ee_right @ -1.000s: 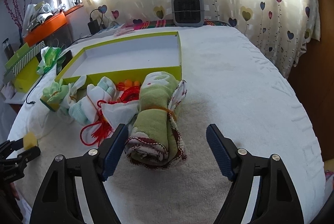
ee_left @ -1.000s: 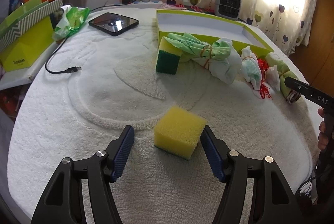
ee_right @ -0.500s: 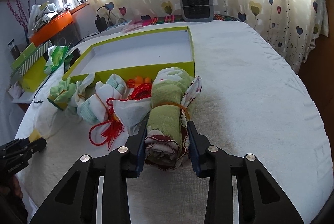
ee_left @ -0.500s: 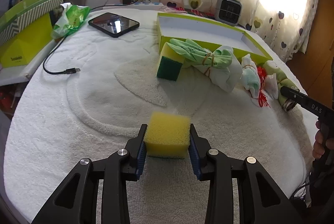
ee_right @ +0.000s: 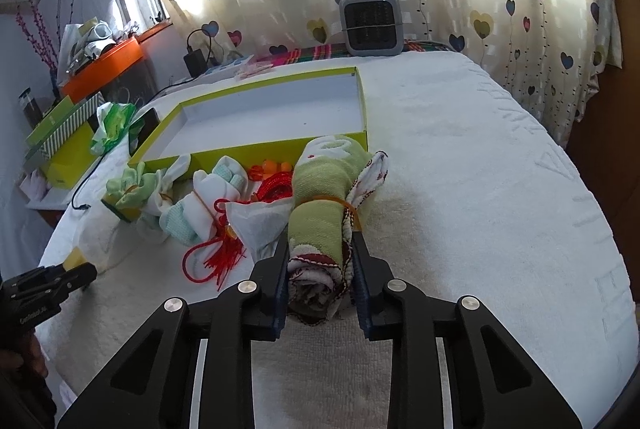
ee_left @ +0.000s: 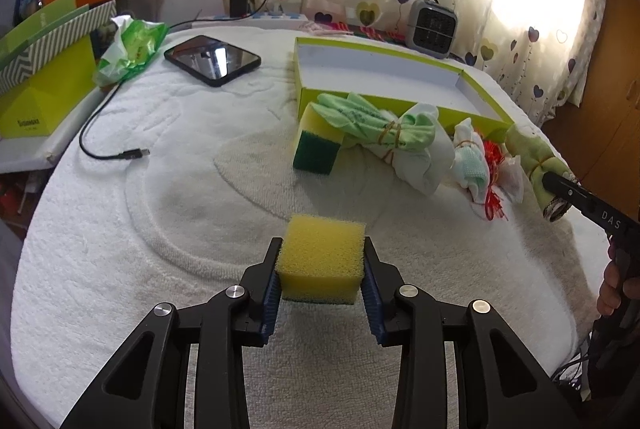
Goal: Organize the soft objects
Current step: 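Carry the sponge with the left tool while the right tool carries the towel into the box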
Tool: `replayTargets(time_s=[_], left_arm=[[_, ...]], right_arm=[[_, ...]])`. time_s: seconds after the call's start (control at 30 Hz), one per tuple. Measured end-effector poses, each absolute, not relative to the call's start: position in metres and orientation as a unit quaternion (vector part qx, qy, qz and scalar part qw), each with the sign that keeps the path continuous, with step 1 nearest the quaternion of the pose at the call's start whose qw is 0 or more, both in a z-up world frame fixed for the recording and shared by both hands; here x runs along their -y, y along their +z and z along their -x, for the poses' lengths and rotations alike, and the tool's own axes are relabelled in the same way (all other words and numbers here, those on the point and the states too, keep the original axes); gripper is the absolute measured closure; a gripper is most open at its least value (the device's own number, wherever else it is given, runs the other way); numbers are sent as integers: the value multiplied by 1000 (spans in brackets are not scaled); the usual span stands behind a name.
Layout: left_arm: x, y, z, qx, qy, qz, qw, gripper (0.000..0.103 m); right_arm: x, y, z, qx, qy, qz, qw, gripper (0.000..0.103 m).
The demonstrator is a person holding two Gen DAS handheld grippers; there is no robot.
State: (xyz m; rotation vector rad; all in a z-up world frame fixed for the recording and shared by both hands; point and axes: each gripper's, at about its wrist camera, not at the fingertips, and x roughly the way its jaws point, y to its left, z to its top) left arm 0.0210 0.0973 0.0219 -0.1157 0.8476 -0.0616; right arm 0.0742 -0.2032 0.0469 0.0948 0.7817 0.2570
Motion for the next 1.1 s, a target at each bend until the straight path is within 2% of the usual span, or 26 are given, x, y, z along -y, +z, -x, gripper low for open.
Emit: replayTargets(time_s=[0.43,1.1], left_arm=[[-93,59,-55,-387,-48,38,920,69],[-91,87,-178,-384,-64,42,920,69]], right_arm=[[202,75,-86,-351,125,-46,927,75],[186,84,-167,-369,130,-23,920,75]])
